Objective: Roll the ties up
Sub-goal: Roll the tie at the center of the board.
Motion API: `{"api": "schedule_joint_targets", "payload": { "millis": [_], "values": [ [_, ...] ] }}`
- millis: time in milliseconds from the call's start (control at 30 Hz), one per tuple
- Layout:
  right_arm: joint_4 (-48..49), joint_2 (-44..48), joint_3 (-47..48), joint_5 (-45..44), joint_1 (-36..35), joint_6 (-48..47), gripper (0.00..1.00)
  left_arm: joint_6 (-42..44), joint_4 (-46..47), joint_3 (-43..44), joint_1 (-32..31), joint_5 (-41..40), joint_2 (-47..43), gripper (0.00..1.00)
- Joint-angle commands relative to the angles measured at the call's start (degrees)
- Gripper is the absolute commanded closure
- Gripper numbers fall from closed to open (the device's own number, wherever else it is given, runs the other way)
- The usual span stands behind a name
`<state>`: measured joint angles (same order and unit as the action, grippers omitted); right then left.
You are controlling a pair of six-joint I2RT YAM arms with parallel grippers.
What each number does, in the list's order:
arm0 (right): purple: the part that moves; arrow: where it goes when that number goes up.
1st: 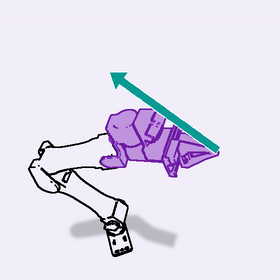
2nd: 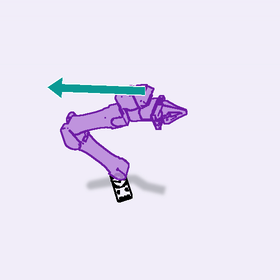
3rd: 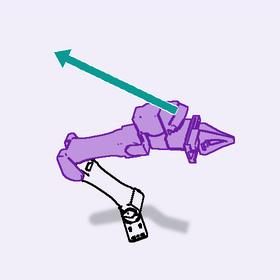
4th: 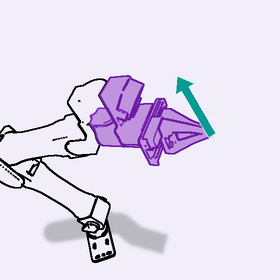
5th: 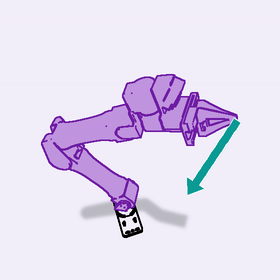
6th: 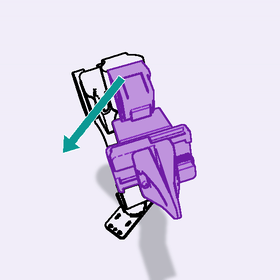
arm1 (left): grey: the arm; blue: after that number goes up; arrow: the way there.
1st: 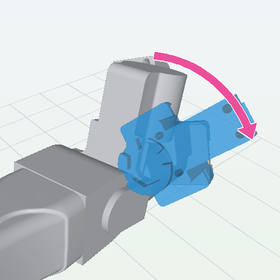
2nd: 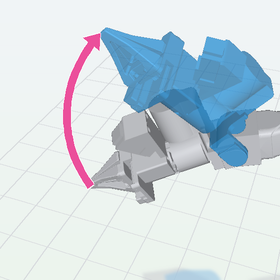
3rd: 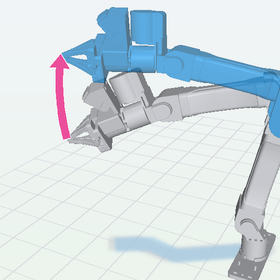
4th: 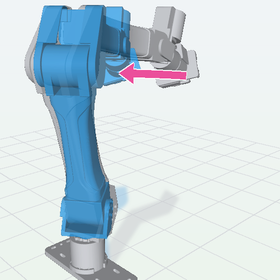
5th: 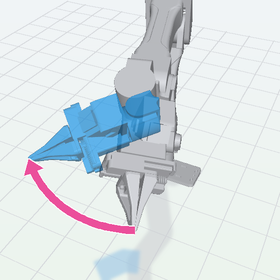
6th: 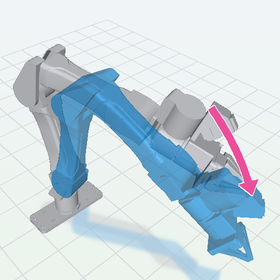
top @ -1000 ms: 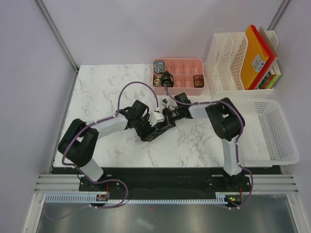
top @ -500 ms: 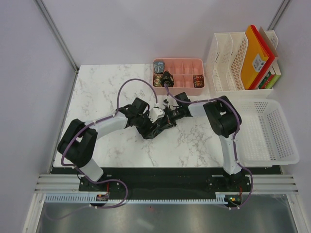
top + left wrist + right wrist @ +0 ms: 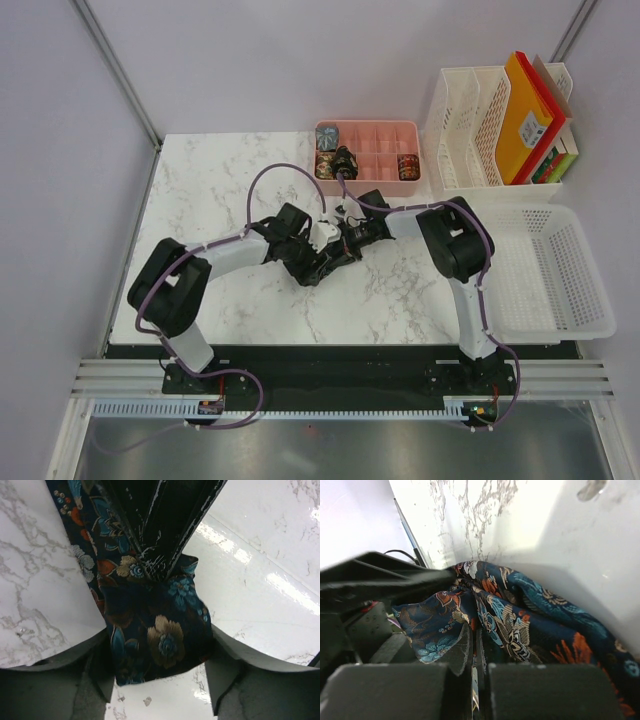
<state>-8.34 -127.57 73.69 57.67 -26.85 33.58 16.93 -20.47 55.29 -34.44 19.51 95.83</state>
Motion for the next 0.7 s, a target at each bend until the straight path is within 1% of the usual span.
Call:
{"api": "schedule_joint_targets", "payload": {
  "millis": [0,33,67,167,200,233,267,300,367,433,500,567,667],
  "values": [
    [-3.18,-4.27,-1.53,-15.83,-1.98,-2.91,1.00,-0.93,2.63,2.63,-1.07,-0.61,3.04,0.37],
    [-3.09,-4.01,-1.62,-15.66,-1.98,-2.74,1.00,-0.58,1.50,2.81,-1.07,-0.87,3.92,0.43],
    [-3.17,-3.22,-1.79,-15.48,-1.98,-2.47,1.00,0.46,0.88,2.90,-1.07,-1.66,4.10,0.56],
    [-3.09,-0.42,-2.15,-14.61,-1.80,-2.82,0.94,3.36,-2.37,2.28,-0.98,-2.19,3.58,0.78],
    [-3.09,0.56,-2.32,-14.26,-1.28,-3.17,0.87,4.16,-3.17,1.15,-0.72,-2.11,2.88,0.81],
    [-3.09,1.61,-2.67,-13.47,-1.19,-3.70,0.84,5.38,-5.17,0.62,-0.72,-1.41,2.35,0.83],
    [-3.09,3.97,-2.94,-13.20,-0.92,-4.31,0.81,7.75,-6.24,0.09,-0.72,-0.53,1.21,0.87],
    [-3.09,5.04,-3.55,-12.76,-0.31,-4.58,0.72,9.07,-7.12,-1.13,-0.63,-0.09,0.59,0.88],
    [-3.26,7.84,-3.73,-10.14,-0.13,-5.19,0.65,12.93,-9.05,-2.37,-0.37,0.96,-1.16,0.90],
    [-3.61,9.52,-3.73,-9.77,0.39,-6.16,0.60,15.14,-10.37,-3.34,0.24,1.50,-1.79,0.90],
    [-3.61,10.94,-2.51,-10.56,0.75,-7.21,0.59,17.17,-12.31,-3.17,1.64,3.16,-1.97,0.91],
    [-3.70,9.89,-1.45,-11.96,0.75,-7.39,0.60,18.22,-13.19,-2.91,2.26,3.78,-1.88,0.91],
    [-3.27,6.64,0.49,-13.46,0.57,-7.04,0.66,18.14,-13.19,-1.94,2.62,4.13,-1.26,0.91]
  ]
}}
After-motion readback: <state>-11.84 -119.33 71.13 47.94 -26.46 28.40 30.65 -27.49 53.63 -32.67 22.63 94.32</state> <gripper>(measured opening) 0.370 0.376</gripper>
